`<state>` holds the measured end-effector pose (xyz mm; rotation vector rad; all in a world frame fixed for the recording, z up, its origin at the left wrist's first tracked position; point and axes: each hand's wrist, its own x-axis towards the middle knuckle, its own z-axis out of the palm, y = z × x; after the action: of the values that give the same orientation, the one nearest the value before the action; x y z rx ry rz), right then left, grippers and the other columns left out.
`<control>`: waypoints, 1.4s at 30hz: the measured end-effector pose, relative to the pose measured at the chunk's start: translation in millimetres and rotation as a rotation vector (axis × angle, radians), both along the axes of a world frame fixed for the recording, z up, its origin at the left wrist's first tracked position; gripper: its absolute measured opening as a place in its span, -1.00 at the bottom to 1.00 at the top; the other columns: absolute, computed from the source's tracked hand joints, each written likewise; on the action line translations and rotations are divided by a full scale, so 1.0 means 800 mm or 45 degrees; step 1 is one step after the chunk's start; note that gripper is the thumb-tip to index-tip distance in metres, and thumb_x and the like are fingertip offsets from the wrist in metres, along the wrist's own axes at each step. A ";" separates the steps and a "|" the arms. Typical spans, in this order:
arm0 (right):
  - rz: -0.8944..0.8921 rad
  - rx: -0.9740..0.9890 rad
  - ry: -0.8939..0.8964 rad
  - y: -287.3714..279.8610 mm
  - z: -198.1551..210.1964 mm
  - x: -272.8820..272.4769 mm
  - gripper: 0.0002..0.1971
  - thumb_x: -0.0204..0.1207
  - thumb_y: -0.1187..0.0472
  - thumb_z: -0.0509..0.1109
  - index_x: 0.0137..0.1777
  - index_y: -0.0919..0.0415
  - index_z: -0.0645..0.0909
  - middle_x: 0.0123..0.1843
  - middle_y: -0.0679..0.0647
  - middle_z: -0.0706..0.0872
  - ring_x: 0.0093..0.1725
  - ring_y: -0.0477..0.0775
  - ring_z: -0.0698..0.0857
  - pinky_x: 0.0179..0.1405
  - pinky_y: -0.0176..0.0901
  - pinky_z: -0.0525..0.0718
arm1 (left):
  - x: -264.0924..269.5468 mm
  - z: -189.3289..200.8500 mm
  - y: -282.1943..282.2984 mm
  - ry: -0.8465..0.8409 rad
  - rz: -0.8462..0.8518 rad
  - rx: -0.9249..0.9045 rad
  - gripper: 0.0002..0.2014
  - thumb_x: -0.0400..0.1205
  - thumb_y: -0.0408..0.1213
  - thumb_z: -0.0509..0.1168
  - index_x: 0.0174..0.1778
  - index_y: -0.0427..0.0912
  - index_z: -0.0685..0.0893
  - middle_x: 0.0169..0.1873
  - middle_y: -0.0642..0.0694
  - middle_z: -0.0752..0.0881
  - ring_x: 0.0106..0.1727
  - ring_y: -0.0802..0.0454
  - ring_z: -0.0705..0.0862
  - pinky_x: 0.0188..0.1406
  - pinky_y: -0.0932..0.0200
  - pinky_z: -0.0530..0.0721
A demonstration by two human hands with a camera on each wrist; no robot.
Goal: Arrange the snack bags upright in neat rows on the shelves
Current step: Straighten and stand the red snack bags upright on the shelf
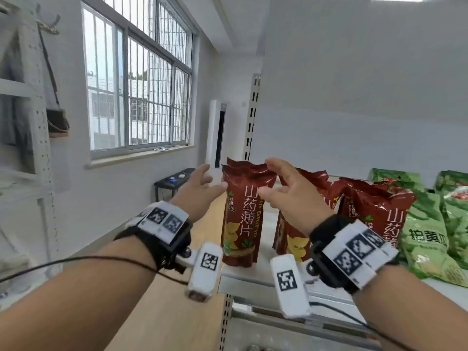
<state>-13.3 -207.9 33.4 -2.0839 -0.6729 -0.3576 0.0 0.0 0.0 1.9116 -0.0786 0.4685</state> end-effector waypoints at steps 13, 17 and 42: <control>-0.111 -0.057 -0.177 0.028 0.004 0.015 -0.45 0.46 0.06 0.43 0.43 -0.06 0.35 0.28 -0.16 0.48 -0.06 -0.18 0.63 -0.04 -0.39 0.54 | 0.032 0.011 -0.022 -0.159 -0.106 -0.385 -0.84 0.50 -0.03 0.33 -0.39 0.20 0.75 -0.34 0.11 0.80 -0.18 0.06 0.72 -0.04 0.03 0.60; -0.230 0.097 -0.219 0.024 0.007 0.018 -0.43 0.42 0.02 0.46 0.40 -0.04 0.34 0.29 -0.10 0.41 -0.01 -0.16 0.57 -0.04 -0.39 0.50 | 0.019 0.007 -0.014 -0.232 -0.161 -0.739 -0.72 0.67 -0.28 0.24 -0.33 0.01 0.73 -0.38 -0.03 0.80 -0.35 0.08 0.77 -0.41 0.21 0.70; 0.294 0.591 0.448 0.066 -0.033 0.005 -0.67 0.47 0.01 0.45 0.17 0.05 0.49 -0.03 0.02 0.71 -0.21 -0.10 0.70 -0.20 -0.14 0.70 | -0.066 -0.036 0.004 -0.198 -0.447 -0.932 -0.64 0.38 -0.17 0.39 0.06 -0.25 0.67 -0.20 -0.18 0.83 -0.22 -0.02 0.81 -0.24 0.11 0.77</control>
<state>-9.6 -154.9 7.0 -1.5556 -0.5480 -0.0068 -52.8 3.2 -29.2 1.1121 -0.2968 0.3400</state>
